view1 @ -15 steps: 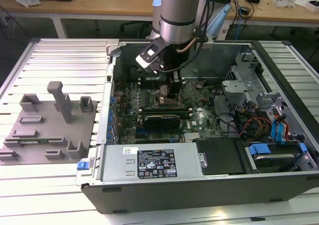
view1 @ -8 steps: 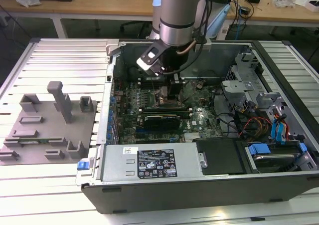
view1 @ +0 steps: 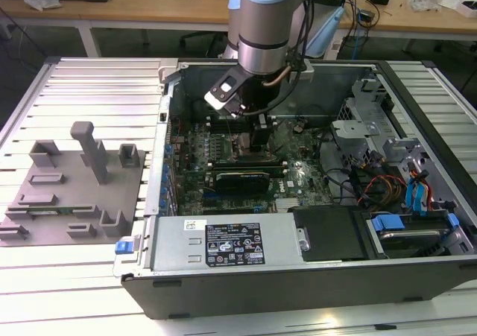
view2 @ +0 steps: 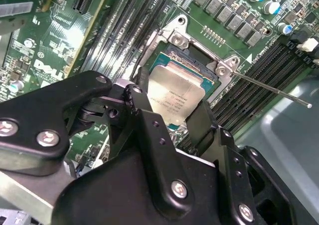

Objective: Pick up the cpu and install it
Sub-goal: 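Place the cpu into insertion slot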

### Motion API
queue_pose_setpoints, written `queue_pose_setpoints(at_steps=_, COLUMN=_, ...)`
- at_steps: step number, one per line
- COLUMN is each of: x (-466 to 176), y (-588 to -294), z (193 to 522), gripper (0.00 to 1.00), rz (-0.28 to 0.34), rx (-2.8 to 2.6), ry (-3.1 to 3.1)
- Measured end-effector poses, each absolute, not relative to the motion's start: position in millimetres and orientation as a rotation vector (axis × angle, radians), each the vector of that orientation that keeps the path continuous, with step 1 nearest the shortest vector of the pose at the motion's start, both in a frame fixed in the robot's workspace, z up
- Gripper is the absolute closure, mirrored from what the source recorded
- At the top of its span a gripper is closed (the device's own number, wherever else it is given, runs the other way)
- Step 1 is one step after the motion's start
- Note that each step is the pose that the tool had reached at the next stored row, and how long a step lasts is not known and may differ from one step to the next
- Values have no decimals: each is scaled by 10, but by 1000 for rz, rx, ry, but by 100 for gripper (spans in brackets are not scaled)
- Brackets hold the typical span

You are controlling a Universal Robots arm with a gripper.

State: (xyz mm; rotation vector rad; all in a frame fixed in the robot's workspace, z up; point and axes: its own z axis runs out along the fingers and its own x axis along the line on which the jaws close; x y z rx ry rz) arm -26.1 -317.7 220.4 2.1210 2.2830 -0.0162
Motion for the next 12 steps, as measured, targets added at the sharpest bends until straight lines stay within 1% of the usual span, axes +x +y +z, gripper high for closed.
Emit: queue_pose_setpoints(at_steps=12, x=-262, y=-3156, z=2055, gripper=45, rz=-17, rx=2175, ry=2232)
